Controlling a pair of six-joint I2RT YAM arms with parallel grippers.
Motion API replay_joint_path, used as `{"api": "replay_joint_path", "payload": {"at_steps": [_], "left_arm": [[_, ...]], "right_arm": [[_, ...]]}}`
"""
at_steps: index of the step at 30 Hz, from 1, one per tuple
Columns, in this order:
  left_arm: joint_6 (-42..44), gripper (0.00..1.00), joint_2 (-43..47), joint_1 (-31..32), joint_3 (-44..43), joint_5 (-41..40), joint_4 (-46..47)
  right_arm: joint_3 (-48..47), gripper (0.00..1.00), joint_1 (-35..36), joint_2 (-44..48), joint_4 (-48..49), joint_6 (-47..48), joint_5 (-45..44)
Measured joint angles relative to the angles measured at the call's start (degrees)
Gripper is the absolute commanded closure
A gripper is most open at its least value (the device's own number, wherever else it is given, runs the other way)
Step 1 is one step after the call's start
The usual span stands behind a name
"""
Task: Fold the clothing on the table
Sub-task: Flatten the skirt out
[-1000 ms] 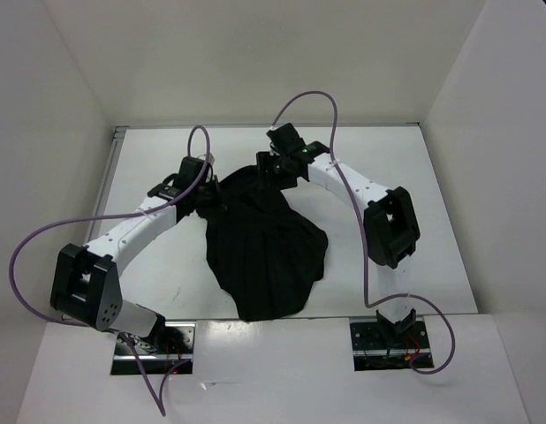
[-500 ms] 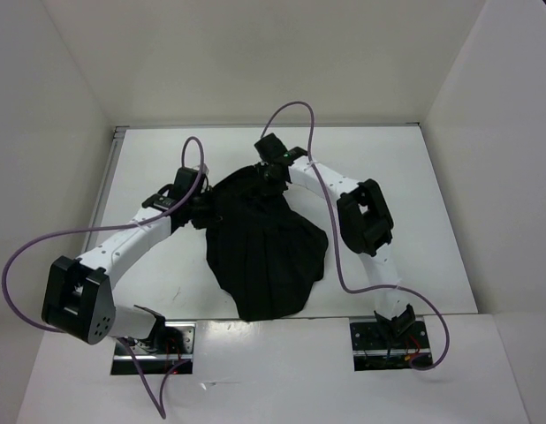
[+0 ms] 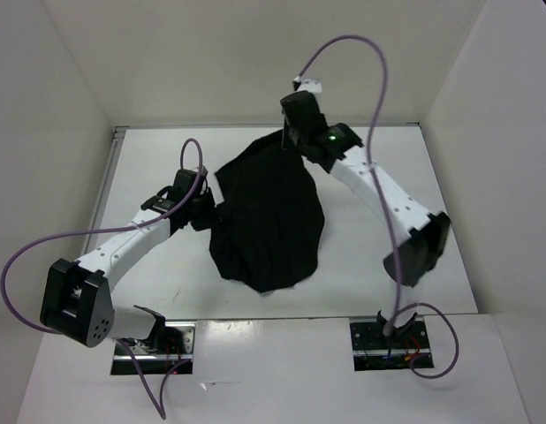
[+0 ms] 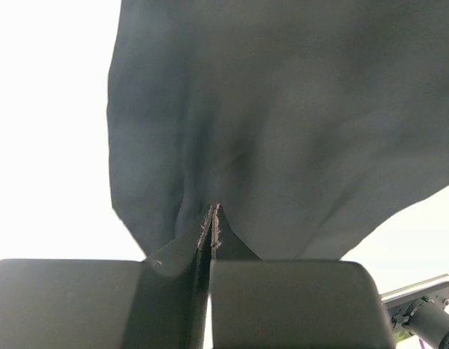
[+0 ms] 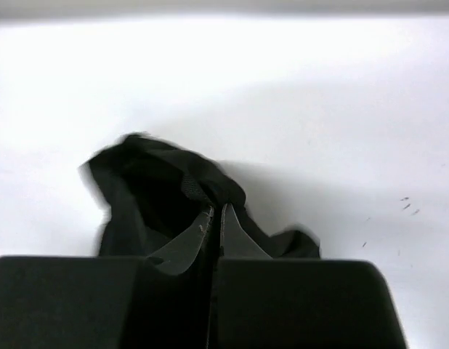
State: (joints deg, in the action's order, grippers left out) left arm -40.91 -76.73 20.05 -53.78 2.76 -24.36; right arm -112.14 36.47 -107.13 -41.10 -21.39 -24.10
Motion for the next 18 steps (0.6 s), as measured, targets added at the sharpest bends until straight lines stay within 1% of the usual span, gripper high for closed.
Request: {"api": "replay_joint_path", "payload": {"at_steps": [3,4,6,8,9,11,12,13,16,18], "left_arm": [[0.0,1.0,0.0,0.0,0.0,0.0,0.2],[0.0,1.0,0.0,0.0,0.0,0.0,0.3],[0.0,1.0,0.0,0.0,0.0,0.0,0.4],[0.0,1.0,-0.1,0.0,0.0,0.1,0.4],[0.0,1.0,-0.1,0.0,0.0,0.1,0.5],[0.1,1.0,-0.1,0.0,0.2,0.1,0.6],[0.1,1.0,-0.2,0.0,0.3,0.1,0.6],[0.2,1.0,-0.3,0.0,0.3,0.1,0.7],[0.2,1.0,-1.1,0.0,0.3,0.2,0.8],[0.2,1.0,-1.9,0.0,0.3,0.5,1.1]], "right_arm": [[1.5,1.0,2.2,10.4,0.3,-1.0,-2.8],[4.5,1.0,4.2,16.4,-0.2,-2.0,-3.2],[8.5,1.0,6.5,20.7,0.0,-3.2,-2.2],[14.5,1.0,8.1,23.3,-1.2,-4.7,1.0],[17.0,0.92,8.6,23.8,-2.0,-5.4,2.8],[23.7,0.65,9.6,23.0,-4.5,-6.8,9.3],[26.1,0.58,10.2,22.1,-6.3,-7.1,11.5],[28.9,0.46,11.1,20.8,-8.6,-7.6,13.7],[33.0,0.34,14.8,18.0,-17.3,-8.7,15.9],[32.3,0.34,15.9,18.0,-20.5,-9.1,14.5]]}}
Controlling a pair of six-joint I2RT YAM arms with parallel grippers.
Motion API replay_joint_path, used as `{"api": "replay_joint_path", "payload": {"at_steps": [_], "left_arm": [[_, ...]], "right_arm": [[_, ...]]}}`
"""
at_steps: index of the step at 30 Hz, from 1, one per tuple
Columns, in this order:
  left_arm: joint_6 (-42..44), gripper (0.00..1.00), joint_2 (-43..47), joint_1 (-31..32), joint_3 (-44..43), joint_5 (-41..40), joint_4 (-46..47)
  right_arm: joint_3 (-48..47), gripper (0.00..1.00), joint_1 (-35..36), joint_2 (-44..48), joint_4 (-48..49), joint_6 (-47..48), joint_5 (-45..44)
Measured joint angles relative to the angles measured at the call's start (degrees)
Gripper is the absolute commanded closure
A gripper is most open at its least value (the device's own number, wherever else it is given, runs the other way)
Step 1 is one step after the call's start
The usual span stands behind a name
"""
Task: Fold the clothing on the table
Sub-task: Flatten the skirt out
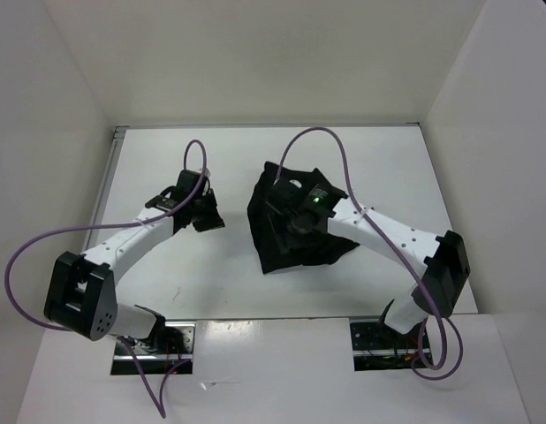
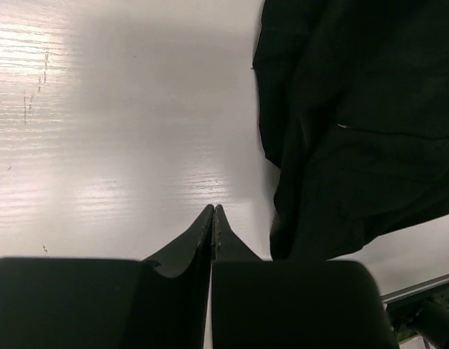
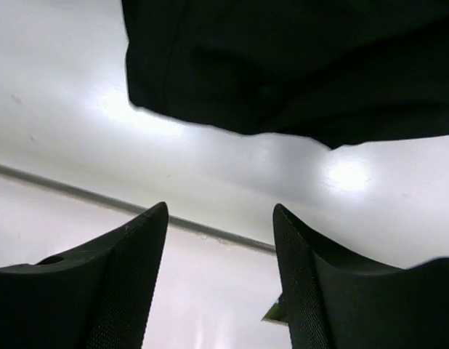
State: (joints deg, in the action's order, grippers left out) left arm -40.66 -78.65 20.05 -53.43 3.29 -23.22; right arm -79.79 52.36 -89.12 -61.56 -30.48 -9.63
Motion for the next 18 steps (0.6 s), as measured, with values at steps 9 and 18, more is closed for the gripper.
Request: {"api": "replay_joint_path", "payload": {"at_steps": [9,18], "left_arm": [[0.2,1.0,-2.3,0.0,0.0,1.0,0.5],[0.1,1.0,-0.5,0.0,0.0,0.2,-0.3]], "right_arm": [[-8.0,0.32,-3.6,-5.9,5.2,3.9,-11.4],[-8.1,0.32,-5.2,-17.1,14.2,18.7,-10.5]]}}
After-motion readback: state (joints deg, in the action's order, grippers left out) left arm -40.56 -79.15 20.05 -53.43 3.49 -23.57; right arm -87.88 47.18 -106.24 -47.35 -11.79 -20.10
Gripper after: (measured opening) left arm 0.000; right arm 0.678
